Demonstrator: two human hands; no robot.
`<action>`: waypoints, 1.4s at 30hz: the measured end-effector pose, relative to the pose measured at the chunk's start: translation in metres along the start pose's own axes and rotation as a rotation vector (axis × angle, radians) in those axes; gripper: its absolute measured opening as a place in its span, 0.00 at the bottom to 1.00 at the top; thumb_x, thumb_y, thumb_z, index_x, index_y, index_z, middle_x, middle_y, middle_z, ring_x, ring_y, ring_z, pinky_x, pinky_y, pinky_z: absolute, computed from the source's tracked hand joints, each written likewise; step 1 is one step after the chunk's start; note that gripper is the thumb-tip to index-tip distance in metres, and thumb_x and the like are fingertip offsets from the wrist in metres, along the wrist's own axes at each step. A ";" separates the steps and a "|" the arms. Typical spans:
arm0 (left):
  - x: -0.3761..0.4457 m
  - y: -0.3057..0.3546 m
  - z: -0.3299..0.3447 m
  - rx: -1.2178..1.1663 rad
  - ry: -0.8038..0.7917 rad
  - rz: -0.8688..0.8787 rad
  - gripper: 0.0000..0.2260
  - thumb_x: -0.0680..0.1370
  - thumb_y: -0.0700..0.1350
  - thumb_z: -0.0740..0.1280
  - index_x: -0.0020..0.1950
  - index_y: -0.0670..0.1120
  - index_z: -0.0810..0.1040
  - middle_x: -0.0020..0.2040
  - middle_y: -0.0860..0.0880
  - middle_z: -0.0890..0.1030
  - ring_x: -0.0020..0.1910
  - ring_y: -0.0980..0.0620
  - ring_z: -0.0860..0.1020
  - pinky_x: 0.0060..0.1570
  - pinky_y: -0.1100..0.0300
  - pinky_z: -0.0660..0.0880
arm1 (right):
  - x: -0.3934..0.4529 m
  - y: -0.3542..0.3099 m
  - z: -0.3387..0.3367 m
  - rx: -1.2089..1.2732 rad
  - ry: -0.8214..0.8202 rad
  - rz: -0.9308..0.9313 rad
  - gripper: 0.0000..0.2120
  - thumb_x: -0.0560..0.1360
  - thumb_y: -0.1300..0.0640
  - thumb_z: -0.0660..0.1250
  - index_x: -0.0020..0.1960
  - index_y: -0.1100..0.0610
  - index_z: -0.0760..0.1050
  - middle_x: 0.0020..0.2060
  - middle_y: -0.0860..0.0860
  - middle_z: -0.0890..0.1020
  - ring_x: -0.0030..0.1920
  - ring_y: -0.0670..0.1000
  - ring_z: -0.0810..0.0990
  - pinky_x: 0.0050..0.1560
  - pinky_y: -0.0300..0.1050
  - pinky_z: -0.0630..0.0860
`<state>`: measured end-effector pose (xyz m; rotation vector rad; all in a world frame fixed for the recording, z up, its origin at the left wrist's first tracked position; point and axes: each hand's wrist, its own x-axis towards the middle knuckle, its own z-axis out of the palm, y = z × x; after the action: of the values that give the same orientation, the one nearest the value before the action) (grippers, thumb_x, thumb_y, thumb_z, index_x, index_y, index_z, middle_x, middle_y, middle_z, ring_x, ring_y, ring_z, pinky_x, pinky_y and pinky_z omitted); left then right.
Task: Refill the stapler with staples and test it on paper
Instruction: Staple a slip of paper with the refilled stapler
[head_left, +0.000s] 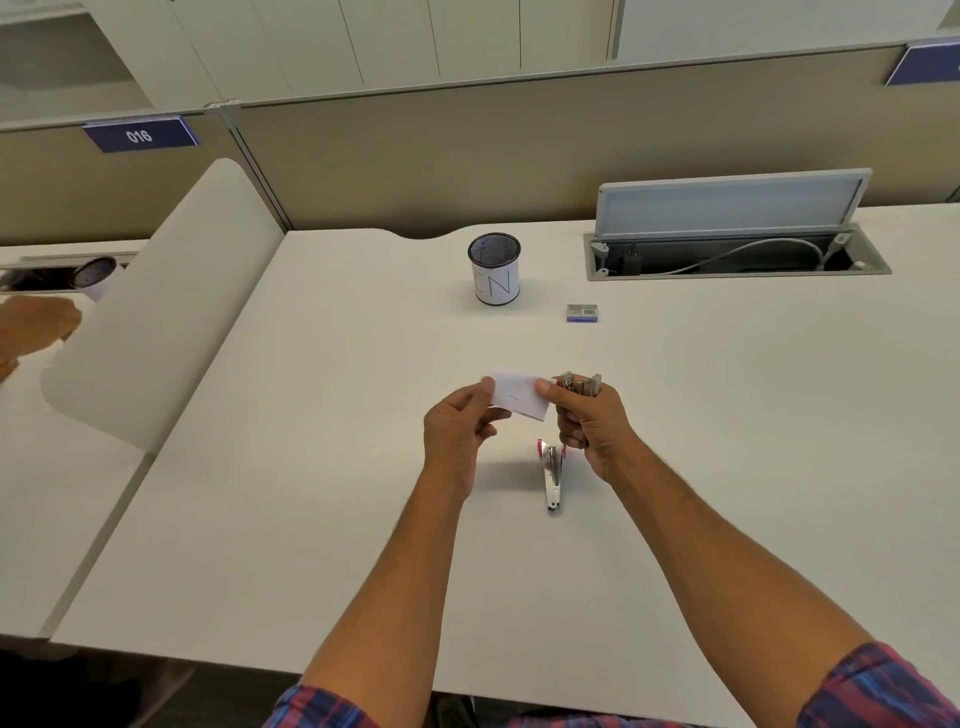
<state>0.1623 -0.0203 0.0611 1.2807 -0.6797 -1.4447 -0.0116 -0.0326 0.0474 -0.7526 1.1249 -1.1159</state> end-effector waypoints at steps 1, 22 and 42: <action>0.000 -0.002 0.000 0.039 0.006 0.045 0.06 0.78 0.45 0.72 0.49 0.43 0.84 0.41 0.46 0.85 0.38 0.49 0.82 0.38 0.58 0.72 | 0.000 0.000 0.000 0.004 -0.002 0.000 0.10 0.74 0.56 0.75 0.47 0.59 0.76 0.25 0.48 0.61 0.24 0.48 0.55 0.26 0.37 0.54; 0.053 0.007 0.022 -0.120 0.167 0.045 0.04 0.76 0.41 0.74 0.49 0.42 0.84 0.40 0.45 0.85 0.37 0.50 0.83 0.42 0.57 0.80 | 0.038 -0.021 0.019 -0.095 0.154 -0.139 0.11 0.74 0.55 0.77 0.41 0.61 0.80 0.34 0.58 0.82 0.23 0.48 0.62 0.25 0.37 0.60; 0.188 0.061 0.067 1.240 0.030 0.499 0.27 0.83 0.43 0.60 0.81 0.47 0.57 0.80 0.48 0.63 0.75 0.46 0.67 0.68 0.52 0.69 | 0.191 -0.110 0.055 -0.208 0.542 -0.218 0.09 0.73 0.56 0.76 0.37 0.51 0.77 0.33 0.50 0.86 0.31 0.45 0.78 0.43 0.49 0.78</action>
<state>0.1400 -0.2281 0.0679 1.8061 -1.8709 -0.4972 0.0142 -0.2508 0.1044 -0.7676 1.6634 -1.4524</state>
